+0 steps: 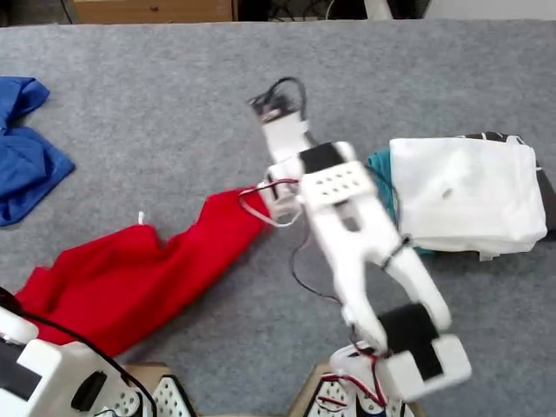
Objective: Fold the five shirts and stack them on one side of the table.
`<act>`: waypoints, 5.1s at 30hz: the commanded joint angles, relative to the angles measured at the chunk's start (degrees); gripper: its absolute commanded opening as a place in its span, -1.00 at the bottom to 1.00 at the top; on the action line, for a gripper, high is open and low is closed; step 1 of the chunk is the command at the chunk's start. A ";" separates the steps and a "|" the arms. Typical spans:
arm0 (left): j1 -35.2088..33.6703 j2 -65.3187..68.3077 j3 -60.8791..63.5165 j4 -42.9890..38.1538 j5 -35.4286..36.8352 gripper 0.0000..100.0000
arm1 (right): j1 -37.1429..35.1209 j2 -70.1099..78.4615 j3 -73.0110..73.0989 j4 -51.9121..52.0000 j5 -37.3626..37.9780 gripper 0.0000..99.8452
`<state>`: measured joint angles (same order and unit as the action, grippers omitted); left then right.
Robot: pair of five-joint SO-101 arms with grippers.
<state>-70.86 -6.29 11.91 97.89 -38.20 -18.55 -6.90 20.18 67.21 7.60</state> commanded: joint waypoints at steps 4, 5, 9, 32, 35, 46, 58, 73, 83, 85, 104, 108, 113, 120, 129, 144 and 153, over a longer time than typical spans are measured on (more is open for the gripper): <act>0.04 -2.46 -6.46 1.67 0.62 -0.53 | 6.07 -13.32 -9.71 3.34 4.92 -0.97; 0.40 -2.46 -9.01 2.73 0.70 -0.53 | 6.51 -14.11 -12.79 4.92 5.10 -0.97; 2.42 -2.46 -15.69 2.90 4.66 -0.52 | 8.79 -14.73 -28.62 10.90 5.19 -0.97; 37.58 -1.85 1.98 -6.15 9.49 -0.52 | 20.22 -6.46 -11.91 3.34 22.07 -0.97; 43.47 -1.85 6.11 -7.91 9.67 -0.52 | 20.13 -8.22 -3.21 -3.52 21.89 -0.97; 58.33 -1.85 5.58 -7.91 26.90 -0.52 | 19.96 -15.52 20.79 -24.00 21.63 -0.97; 65.27 -1.76 10.51 -15.74 45.36 -0.61 | 20.40 -20.97 23.96 -25.41 21.63 -0.98; 57.45 0.70 13.23 -14.68 39.47 -0.94 | 20.40 -26.59 20.53 -20.04 21.63 -0.97; 60.97 0.35 0.92 -7.82 39.38 -0.48 | 20.40 -26.59 17.89 -16.79 21.63 -0.97; 61.05 2.73 3.65 -11.25 39.38 -0.53 | 20.40 -26.59 17.89 -16.79 20.84 -0.97; 56.22 9.14 4.97 -16.62 39.82 -0.94 | 20.40 -26.95 19.82 -17.23 18.20 -0.98; 53.49 0.44 4.97 -16.53 39.82 -0.94 | 20.48 -27.03 16.48 -16.79 11.52 -0.98; 49.19 -13.27 2.42 -15.82 40.35 -0.94 | 23.21 -30.37 7.52 -15.38 3.87 -0.98; 44.09 -26.37 -13.49 -13.71 47.74 -0.94 | 23.74 -34.59 -9.27 -9.67 -0.88 -0.98; 44.09 -30.59 -36.88 -4.92 48.09 -0.94 | 23.74 -34.68 -39.60 1.23 -0.79 -0.98; 32.40 -30.59 -4.97 2.37 36.66 -0.94 | 23.30 -27.38 -44.62 18.90 7.12 -0.97; 31.60 -30.59 21.14 2.81 0.70 -0.93 | 23.30 -27.74 -28.35 23.56 17.93 -0.97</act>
<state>-38.51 -36.00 29.05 99.91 -26.15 4.13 -34.51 -11.03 90.42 22.99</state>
